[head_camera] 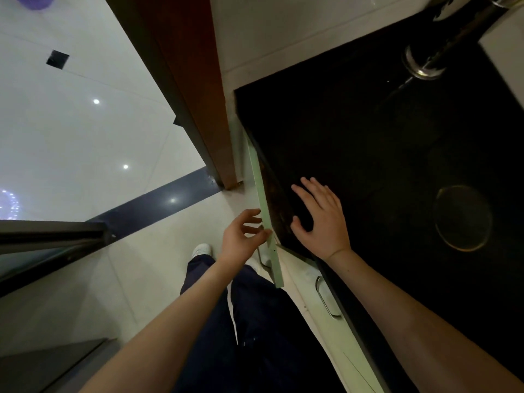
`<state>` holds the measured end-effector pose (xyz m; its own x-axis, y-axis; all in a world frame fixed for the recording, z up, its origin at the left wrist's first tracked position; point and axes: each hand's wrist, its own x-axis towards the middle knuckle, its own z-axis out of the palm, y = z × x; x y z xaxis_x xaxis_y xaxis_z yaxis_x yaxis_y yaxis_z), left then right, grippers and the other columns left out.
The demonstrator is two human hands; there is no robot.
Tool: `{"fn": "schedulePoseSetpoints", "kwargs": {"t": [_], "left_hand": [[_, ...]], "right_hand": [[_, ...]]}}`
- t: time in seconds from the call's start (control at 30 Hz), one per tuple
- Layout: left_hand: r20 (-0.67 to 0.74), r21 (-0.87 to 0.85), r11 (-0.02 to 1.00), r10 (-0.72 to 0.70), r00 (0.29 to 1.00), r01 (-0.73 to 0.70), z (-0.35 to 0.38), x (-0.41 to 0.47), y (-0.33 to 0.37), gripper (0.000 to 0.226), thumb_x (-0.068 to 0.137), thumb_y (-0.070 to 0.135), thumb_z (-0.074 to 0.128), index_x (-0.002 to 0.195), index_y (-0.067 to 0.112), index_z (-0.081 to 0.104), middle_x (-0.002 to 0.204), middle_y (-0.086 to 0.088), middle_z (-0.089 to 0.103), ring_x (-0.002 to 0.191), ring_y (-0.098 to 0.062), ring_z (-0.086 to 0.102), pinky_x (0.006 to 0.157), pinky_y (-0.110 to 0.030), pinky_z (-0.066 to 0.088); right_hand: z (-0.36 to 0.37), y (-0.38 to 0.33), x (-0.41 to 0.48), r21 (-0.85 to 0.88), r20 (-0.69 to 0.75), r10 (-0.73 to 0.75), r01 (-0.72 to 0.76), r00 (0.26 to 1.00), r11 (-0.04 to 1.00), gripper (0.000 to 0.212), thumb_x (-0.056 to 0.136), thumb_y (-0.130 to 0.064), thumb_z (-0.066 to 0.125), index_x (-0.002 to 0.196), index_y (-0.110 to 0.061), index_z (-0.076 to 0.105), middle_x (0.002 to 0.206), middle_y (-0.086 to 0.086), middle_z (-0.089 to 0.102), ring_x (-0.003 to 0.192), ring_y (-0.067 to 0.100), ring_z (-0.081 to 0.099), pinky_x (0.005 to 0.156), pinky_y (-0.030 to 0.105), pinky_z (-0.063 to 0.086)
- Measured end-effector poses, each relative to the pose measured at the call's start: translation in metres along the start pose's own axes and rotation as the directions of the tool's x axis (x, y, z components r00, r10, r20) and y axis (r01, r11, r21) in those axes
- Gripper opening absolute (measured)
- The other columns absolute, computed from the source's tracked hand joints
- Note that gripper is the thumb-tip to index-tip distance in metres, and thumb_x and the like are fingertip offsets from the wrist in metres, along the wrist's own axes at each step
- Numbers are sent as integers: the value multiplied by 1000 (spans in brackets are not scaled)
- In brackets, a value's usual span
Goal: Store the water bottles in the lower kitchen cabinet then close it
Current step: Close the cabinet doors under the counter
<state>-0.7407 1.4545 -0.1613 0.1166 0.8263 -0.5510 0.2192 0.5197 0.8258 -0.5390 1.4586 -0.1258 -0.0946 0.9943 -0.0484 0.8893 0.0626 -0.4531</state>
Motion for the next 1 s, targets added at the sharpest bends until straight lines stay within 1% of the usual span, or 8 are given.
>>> {"fn": "schedulePoseSetpoints", "kwargs": {"t": [0.13,0.23,0.3,0.43,0.53,0.67,0.8,1.0], "left_hand": [[20,-63,998,5,1000,-4,12,8,2,42,78,12,81,114,18,60,103,-8,64,81,-13,69,70,-33,62],[15,-107,994,3,1000,-1,19,12,0,44,76,11,82,114,17,60,102,-7,64,76,-9,68,69,-33,62],[6,-133,991,2,1000,-1,26,13,1,45,76,12,83,114,16,60,104,-7,63,76,-8,67,66,-27,60],[-13,-151,988,40,999,-41,42,17,8,42,77,11,82,112,16,60,104,-7,64,83,-15,68,67,-19,56],[9,-154,985,76,997,-73,47,21,7,41,79,8,79,114,17,60,105,-8,66,92,-16,67,74,-22,56],[17,-130,985,117,993,-114,48,20,0,40,85,4,72,120,18,59,105,-6,70,96,-16,69,85,-27,56],[-18,-137,981,136,991,-137,54,18,-3,45,84,1,73,124,15,58,107,-7,69,96,-14,69,85,-22,54],[14,-155,979,135,991,-131,56,19,-1,47,84,-2,71,125,14,58,111,-5,68,98,-15,68,87,-28,56]], "right_hand": [[-1,0,0,-13,0,1,-1,1000,1000,62,86,-30,58,146,-21,44,156,0,36,148,15,24,123,40,16],[2,2,1,-9,-9,-4,4,1000,1000,62,86,-30,58,146,-21,44,156,0,37,148,15,25,123,40,16],[3,3,0,-5,-14,-5,5,1000,1000,61,87,-31,57,146,-21,44,156,0,37,148,15,25,123,39,15],[3,3,1,-16,-21,-9,9,1000,1000,60,88,-32,58,146,-21,45,155,0,38,148,15,25,123,38,15],[4,4,1,-23,-29,-12,12,999,1000,57,91,-33,57,145,-21,46,155,0,38,148,14,25,123,34,12],[4,4,1,-14,-34,-16,16,999,1000,55,92,-34,56,145,-20,46,155,1,38,148,15,25,123,34,11],[5,4,1,-32,-33,-18,17,999,999,57,91,-32,59,145,-20,46,155,1,39,147,15,25,123,34,12],[5,4,1,-33,-43,-20,18,999,999,56,91,-31,59,144,-19,47,154,2,40,147,16,27,123,36,14]]}}
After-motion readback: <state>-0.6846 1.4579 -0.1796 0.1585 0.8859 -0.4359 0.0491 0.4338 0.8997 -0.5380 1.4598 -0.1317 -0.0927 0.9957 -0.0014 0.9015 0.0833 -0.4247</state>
